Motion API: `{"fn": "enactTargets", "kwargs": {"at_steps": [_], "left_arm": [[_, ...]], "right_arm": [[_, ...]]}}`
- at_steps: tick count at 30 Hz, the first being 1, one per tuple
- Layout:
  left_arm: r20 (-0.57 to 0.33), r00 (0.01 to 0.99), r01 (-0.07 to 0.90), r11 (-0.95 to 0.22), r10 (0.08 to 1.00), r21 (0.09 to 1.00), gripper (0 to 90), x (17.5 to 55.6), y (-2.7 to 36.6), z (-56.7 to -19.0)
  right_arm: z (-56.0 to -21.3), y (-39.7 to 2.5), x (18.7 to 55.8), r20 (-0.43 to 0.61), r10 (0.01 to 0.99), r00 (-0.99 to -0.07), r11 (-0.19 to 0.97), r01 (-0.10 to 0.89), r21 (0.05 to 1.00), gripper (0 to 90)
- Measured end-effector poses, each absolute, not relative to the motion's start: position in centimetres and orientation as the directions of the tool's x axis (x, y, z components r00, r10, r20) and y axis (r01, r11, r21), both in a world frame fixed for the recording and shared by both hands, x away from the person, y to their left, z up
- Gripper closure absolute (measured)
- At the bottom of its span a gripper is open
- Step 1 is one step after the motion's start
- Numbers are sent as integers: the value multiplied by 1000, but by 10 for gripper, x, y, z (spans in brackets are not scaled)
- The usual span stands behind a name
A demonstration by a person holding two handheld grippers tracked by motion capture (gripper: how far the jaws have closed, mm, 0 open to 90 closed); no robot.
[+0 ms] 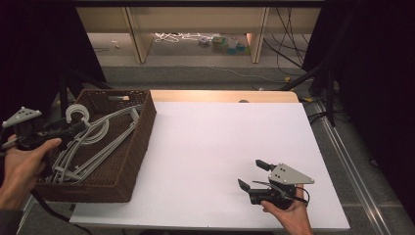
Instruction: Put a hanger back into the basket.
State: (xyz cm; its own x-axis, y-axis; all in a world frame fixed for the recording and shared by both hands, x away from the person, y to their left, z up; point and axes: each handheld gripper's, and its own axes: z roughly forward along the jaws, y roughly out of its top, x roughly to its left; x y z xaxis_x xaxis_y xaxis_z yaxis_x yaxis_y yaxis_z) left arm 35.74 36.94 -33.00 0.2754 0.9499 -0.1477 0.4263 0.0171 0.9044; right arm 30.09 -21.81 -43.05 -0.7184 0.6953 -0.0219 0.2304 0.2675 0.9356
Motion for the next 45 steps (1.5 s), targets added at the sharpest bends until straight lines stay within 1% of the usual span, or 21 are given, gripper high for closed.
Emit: {"fn": "enactTargets", "kwargs": {"at_steps": [2,3,4,5,7,8,10,12,15,16,18,23,26,28,30,34,35,38,41,42,45], "left_arm": [[-165,310,404,28,936,914,281,348,355,-328],[-173,318,393,37,932,919,279,344,349,-328],[-179,328,387,40,928,921,274,341,344,-327],[-187,344,379,46,920,924,263,337,336,-326],[-198,365,353,61,910,934,251,332,324,-325],[-193,375,350,54,907,935,251,330,319,-325],[-198,393,329,63,898,942,250,326,308,-323],[-191,415,314,57,889,948,249,323,298,-323],[-165,432,301,30,887,953,238,318,283,-327],[-209,433,327,63,877,943,238,314,276,-329],[-170,452,305,28,876,952,238,312,272,-330],[-151,507,283,2,849,959,238,298,249,-337],[-91,528,265,-62,845,962,239,291,234,-346],[-90,534,262,-64,841,963,239,289,227,-352],[-96,549,275,-71,830,959,241,287,220,-360],[-152,562,297,-27,813,955,241,286,208,-381],[-154,568,294,-25,808,955,241,286,206,-388],[-139,586,291,-47,799,956,247,284,200,-409],[-123,592,298,-75,796,952,247,285,198,-420],[-141,597,301,-58,789,952,246,285,198,-423],[-102,604,260,-76,790,963,235,281,197,-426]], "right_arm": [[-431,-218,301,-22,697,-717,268,231,935,164],[-431,-218,300,-8,696,-718,268,250,930,165],[-431,-219,301,-24,696,-717,272,232,934,165],[-431,-218,300,-11,698,-716,265,244,933,164],[-431,-219,300,-21,697,-717,267,232,935,165],[-431,-220,299,-6,698,-716,261,247,933,165],[-432,-221,302,-15,704,-710,245,223,944,164],[-431,-223,302,-14,704,-710,254,234,938,164],[-432,-221,303,-18,710,-704,249,227,942,164],[-432,-221,302,-18,708,-706,249,225,942,164],[-432,-221,301,-22,702,-712,259,227,939,163],[-429,-217,300,-24,703,-711,247,212,945,163],[-429,-214,299,-24,697,-717,248,209,946,163],[-429,-214,299,-12,694,-720,255,230,939,163],[-429,-215,299,-11,700,-714,244,225,943,163],[-428,-216,299,-22,707,-707,239,210,948,163],[-427,-216,298,-2,702,-712,231,225,947,163],[-427,-218,295,1,710,-704,224,227,948,163],[-428,-220,292,-2,722,-692,212,218,953,162],[-428,-221,290,-1,725,-688,207,217,954,163],[-428,-223,287,1,730,-683,206,221,953,161]]}}
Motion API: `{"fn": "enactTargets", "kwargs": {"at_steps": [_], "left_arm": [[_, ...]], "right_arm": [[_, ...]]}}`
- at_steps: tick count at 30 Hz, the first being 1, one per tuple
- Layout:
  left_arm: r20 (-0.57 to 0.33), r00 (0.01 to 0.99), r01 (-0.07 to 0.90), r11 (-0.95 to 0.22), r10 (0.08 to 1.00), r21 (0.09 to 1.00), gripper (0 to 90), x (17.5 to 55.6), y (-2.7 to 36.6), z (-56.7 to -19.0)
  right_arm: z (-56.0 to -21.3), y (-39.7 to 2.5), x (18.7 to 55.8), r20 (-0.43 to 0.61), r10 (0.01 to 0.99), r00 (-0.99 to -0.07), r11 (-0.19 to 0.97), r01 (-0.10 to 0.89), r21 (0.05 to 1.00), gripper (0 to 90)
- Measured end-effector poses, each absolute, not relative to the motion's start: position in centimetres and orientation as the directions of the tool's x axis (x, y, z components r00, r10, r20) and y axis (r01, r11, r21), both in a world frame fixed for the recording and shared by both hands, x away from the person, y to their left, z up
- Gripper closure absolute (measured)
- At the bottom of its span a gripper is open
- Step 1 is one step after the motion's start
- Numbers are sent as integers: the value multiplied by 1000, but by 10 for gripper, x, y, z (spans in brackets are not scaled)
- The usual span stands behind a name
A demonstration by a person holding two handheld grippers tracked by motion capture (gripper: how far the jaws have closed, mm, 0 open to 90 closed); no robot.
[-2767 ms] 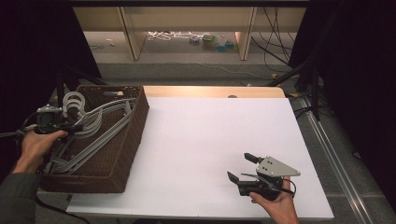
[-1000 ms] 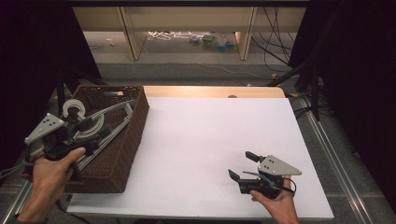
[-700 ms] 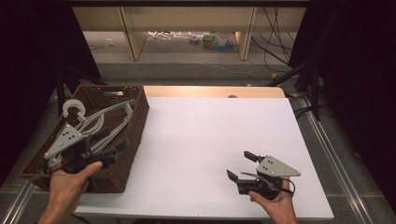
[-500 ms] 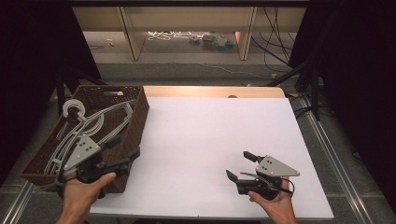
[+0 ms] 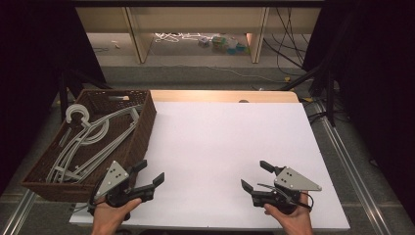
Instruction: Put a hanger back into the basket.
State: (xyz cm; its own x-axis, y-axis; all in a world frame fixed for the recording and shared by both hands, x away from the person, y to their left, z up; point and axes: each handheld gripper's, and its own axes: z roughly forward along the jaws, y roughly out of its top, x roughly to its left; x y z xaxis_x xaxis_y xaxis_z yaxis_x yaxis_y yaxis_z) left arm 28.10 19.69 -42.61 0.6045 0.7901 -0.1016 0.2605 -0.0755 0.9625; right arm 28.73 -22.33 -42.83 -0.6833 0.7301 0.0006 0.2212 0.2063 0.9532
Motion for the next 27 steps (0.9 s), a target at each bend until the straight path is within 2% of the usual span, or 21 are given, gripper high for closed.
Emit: {"fn": "enactTargets", "kwargs": {"at_steps": [2,9,27], "left_arm": [[-67,612,243,-107,788,964,235,277,196,-430],[-59,607,211,-90,792,973,230,276,201,-433],[-82,582,214,-56,809,975,211,278,205,-433]], "right_arm": [[-429,-224,285,9,736,-677,199,229,953,161],[-431,-229,279,13,740,-673,191,228,955,160],[-429,-228,279,4,753,-658,180,211,961,160]]}}
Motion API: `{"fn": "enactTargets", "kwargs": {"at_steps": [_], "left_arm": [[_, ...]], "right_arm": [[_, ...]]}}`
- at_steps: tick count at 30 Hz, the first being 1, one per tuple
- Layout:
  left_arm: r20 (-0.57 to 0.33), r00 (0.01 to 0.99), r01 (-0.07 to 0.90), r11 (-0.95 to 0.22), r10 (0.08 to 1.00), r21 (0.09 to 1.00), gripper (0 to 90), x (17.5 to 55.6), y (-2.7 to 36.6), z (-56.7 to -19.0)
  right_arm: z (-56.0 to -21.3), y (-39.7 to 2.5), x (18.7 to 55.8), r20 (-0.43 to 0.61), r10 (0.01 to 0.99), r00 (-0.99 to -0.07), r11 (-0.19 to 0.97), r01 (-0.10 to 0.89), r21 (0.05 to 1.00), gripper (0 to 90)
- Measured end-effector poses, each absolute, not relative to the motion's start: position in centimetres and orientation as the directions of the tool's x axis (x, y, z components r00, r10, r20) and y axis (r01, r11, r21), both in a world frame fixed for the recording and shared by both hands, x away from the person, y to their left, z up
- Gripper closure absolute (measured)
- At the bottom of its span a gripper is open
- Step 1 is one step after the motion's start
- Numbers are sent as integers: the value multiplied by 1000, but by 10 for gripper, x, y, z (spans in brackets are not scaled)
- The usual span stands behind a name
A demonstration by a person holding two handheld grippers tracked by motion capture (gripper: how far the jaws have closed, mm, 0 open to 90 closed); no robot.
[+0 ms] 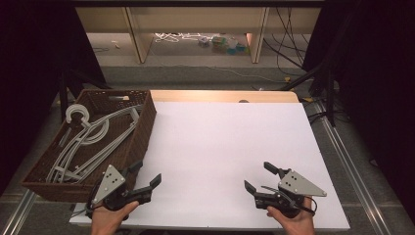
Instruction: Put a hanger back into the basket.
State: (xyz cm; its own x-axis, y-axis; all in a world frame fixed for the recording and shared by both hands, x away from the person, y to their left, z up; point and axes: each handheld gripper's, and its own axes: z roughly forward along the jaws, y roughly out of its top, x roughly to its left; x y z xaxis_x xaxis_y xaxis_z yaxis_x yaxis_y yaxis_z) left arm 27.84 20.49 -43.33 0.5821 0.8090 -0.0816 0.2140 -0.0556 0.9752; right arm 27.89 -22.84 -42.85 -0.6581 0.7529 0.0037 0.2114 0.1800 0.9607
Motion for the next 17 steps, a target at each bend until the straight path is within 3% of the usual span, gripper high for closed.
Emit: {"fn": "enactTargets", "kwargs": {"at_steps": [17], "left_arm": [[-81,592,201,-49,802,978,210,279,203,-433]], "right_arm": [[-429,-228,279,3,748,-663,183,212,960,160]]}}
